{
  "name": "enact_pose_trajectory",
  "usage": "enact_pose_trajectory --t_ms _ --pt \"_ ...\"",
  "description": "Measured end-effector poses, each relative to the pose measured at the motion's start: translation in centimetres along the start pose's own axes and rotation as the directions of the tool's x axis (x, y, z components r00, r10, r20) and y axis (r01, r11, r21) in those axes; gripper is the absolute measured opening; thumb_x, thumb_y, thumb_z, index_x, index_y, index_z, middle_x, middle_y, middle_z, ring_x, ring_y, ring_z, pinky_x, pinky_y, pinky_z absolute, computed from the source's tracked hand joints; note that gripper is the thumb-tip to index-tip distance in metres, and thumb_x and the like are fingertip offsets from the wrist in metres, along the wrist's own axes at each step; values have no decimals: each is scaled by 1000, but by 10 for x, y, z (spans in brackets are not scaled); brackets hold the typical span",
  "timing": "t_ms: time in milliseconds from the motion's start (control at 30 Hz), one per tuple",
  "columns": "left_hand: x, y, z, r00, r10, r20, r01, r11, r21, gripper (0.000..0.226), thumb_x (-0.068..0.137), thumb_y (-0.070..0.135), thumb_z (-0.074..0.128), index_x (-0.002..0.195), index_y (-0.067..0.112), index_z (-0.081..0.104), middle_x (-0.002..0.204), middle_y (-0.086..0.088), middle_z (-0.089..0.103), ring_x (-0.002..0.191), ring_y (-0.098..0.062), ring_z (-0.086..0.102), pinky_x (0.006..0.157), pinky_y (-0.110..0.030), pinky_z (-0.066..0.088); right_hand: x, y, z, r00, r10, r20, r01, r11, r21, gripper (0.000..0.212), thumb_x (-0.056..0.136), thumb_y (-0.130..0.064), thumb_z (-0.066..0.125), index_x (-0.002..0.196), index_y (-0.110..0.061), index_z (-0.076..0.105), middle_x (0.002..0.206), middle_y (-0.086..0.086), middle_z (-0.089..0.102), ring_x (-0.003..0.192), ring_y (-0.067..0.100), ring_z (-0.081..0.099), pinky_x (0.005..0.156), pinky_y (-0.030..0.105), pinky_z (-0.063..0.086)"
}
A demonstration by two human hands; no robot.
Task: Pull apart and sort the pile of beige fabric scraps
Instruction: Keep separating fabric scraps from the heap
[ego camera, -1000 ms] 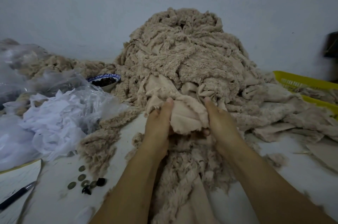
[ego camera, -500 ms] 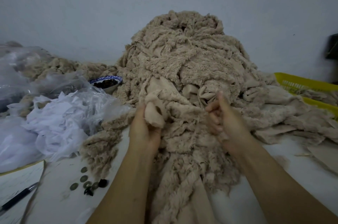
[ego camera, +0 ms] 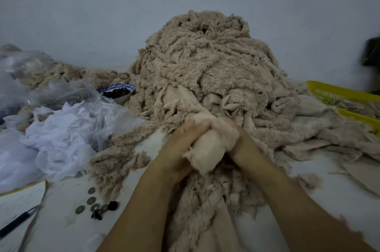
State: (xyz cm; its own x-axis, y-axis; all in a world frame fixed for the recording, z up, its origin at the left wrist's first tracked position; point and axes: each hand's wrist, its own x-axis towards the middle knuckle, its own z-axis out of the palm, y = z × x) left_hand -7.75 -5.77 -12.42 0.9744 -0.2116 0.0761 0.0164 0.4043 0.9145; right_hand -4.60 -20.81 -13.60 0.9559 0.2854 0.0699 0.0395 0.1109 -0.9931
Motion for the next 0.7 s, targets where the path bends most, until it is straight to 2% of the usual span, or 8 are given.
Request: enact_pose_trajectory --t_ms 133,200,267,400,467,567,633,700 --pt "12 -6 -5 906 261 -333 -180 950 254 19 92 35 69 75 27 72 87 2 77 78 -10 72 61 -23 57 -1 -4 0 997 -69 22 59 948 314 31 98 -34 59 121 -16 68 118 5 73 109 15 69 87 27 56" --pt "12 -9 -5 870 354 -342 -175 873 456 26 92 41 68 73 24 68 76 0 72 69 -8 65 58 -27 53 -4 -1 4 980 -109 164 88 987 132 49 90 -48 63 128 -17 65 125 2 70 118 17 65 99 32 52" --pt "11 -12 -5 880 378 -288 -192 837 513 38 88 52 68 79 15 67 80 -9 70 72 -13 63 63 -38 53 -6 6 9 975 -137 175 157 981 -111 39 95 -42 60 128 -21 65 123 -5 70 118 11 64 104 33 49" --pt "14 -10 -11 884 256 -391 -157 951 268 41 91 62 53 96 30 77 103 4 76 99 -12 70 85 -33 58 -4 6 1 984 -80 160 102 986 -130 18 99 -25 59 105 -21 76 110 -5 75 105 11 70 87 21 53" --pt "16 -13 -12 864 280 -418 -134 929 345 36 98 57 48 87 36 76 86 14 74 82 -4 69 73 -29 56 -5 -8 -9 977 -133 165 105 980 170 23 97 -28 59 100 -18 79 101 4 77 91 16 74 72 22 57" --pt "18 -21 -11 865 362 -348 -112 815 569 32 101 49 48 80 39 70 83 19 69 73 4 60 69 -26 46 1 -25 -28 972 -211 -106 220 645 732 50 84 -51 66 117 -13 71 111 6 72 84 15 72 67 25 58" --pt "22 -27 -15 878 366 -309 -80 748 659 18 100 45 51 90 39 65 99 17 65 91 0 61 77 -28 50 2 -19 -25 970 -151 -189 233 794 562 67 73 -66 71 121 -20 64 112 -1 73 86 14 70 71 26 57" --pt "26 -31 -17 891 368 -267 -58 673 737 8 100 40 53 104 36 59 115 13 57 102 -3 57 86 -28 51 0 -5 -10 963 -180 -201 181 983 -15 48 77 -66 67 114 -34 66 107 -9 72 87 9 68 70 18 54"
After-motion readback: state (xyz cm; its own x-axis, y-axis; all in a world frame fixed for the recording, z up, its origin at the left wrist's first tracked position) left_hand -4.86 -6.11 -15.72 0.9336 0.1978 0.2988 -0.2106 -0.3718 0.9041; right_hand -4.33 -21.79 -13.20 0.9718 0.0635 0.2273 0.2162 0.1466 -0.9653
